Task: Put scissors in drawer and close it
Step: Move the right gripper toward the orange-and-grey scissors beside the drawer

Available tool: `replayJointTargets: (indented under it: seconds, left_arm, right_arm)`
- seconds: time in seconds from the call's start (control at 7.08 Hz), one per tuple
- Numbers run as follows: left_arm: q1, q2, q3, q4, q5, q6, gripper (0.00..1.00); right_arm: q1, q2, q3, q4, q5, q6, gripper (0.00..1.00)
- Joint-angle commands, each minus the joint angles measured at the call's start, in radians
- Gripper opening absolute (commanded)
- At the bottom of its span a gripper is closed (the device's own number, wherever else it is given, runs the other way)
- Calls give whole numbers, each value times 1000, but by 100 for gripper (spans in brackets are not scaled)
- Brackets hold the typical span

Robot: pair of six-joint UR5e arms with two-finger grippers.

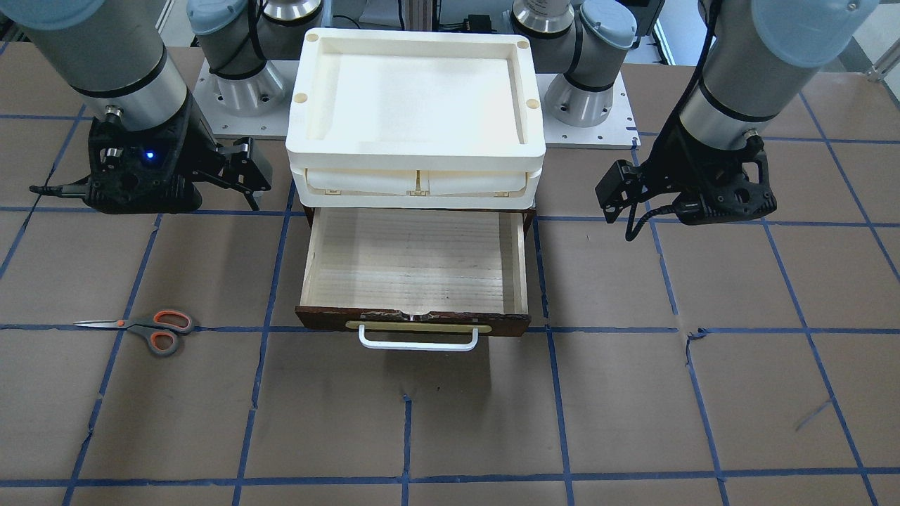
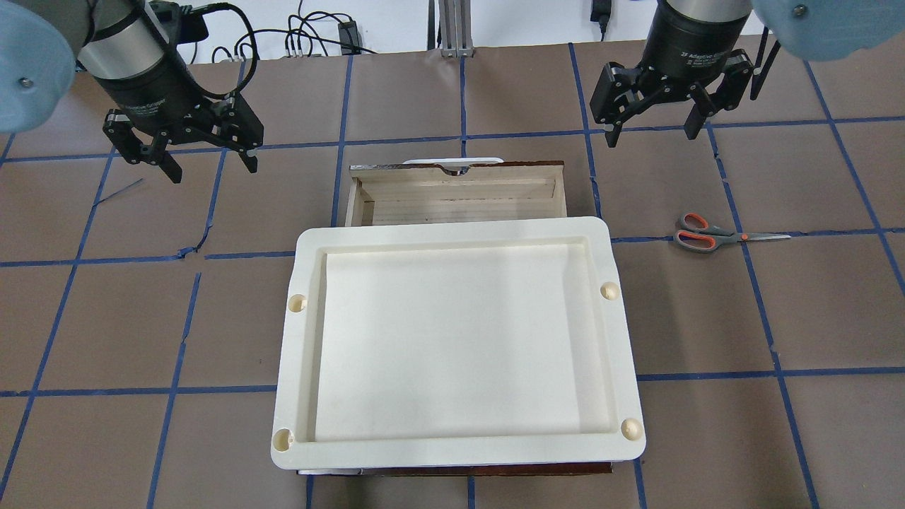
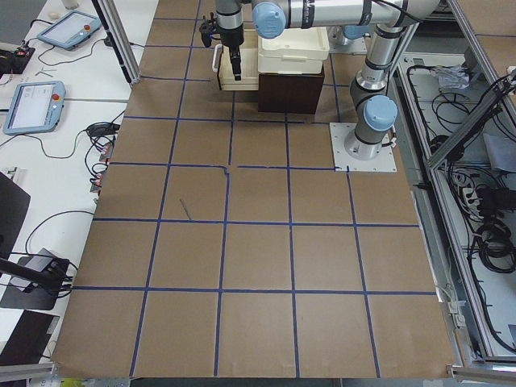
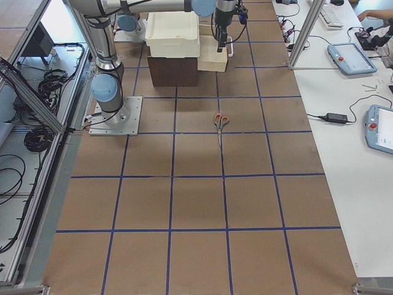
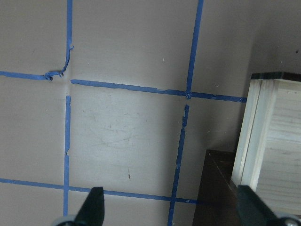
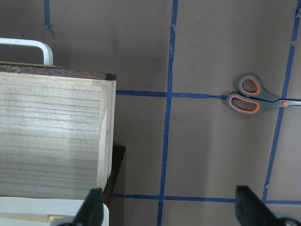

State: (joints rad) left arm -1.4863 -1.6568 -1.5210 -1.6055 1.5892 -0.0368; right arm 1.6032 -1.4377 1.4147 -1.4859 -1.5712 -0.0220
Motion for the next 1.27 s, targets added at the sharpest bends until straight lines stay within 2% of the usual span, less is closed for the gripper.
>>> replayJointTargets:
  seconds: [0.0,0.42,0.56,0.85,1.13]
  left_arm:
    - [0,-1,-1,-1,0,0,100]
    - [0,11,-1,-2,0,0,100]
    - [-2,11,-2,-7,2,0,100]
    - [4,9,-16,9,2,3,100]
    - [4,9,-18,9,5,11,100]
  right_arm:
    - [0,-13,-2,-2,2,40,100]
    - [-2,-30,9,3,-1,19,100]
    - [0,-36,18,1,-7,-56,100]
    - [-57,-17,27,-8,-30,-430,97]
    - [-182,22,58,-54,-36,-766,97]
